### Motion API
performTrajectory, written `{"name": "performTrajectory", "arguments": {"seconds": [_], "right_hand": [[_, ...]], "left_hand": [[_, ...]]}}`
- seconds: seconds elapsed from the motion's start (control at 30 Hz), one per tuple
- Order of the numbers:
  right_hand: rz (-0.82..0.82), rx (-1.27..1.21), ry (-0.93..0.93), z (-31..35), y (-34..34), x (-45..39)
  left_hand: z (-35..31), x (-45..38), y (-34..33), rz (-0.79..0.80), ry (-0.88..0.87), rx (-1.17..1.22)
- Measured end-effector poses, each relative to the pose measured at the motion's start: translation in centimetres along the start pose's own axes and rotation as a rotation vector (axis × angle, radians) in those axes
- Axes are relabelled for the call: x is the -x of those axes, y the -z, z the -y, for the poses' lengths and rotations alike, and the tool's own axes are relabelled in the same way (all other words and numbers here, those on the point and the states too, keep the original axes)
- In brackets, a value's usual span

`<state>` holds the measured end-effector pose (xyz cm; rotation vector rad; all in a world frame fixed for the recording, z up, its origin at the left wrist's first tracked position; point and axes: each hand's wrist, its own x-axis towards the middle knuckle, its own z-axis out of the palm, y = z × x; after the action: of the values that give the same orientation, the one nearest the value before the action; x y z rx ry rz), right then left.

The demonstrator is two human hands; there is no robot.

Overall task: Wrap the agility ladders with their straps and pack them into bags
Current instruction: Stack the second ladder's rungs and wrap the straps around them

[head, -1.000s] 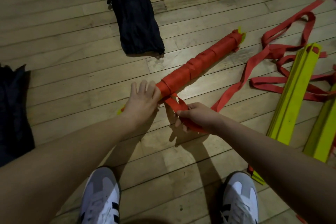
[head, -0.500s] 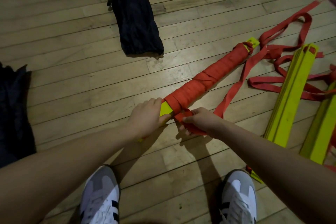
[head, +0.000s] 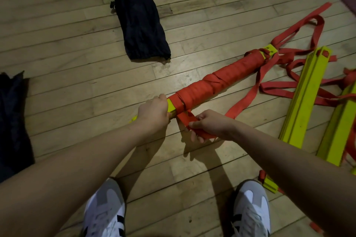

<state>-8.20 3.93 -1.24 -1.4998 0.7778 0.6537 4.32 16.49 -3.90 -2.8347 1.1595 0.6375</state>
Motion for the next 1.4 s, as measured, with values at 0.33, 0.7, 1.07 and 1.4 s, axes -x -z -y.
{"name": "performTrajectory", "arguments": {"seconds": [0.33, 0.7, 1.07, 1.4], "right_hand": [[0.091, -0.301, 0.044, -0.5, -0.8, 0.3], [-0.006, -0.352, 0.005, -2.0, -1.7, -0.6], [0.055, -0.339, -0.042, -1.6, -1.3, -0.4], [0.087, -0.272, -0.059, -1.4, -1.2, -0.9]], "left_hand": [[0.2, -3.1, 1.3, -0.124, 0.044, -0.255], [1.3, 2.8, -4.1, -0.17, -0.343, -0.209], [0.3, 1.3, -2.8, 0.05, -0.05, 0.047], [1.8, 1.1, -2.5, -0.037, 0.03, 0.259]]}}
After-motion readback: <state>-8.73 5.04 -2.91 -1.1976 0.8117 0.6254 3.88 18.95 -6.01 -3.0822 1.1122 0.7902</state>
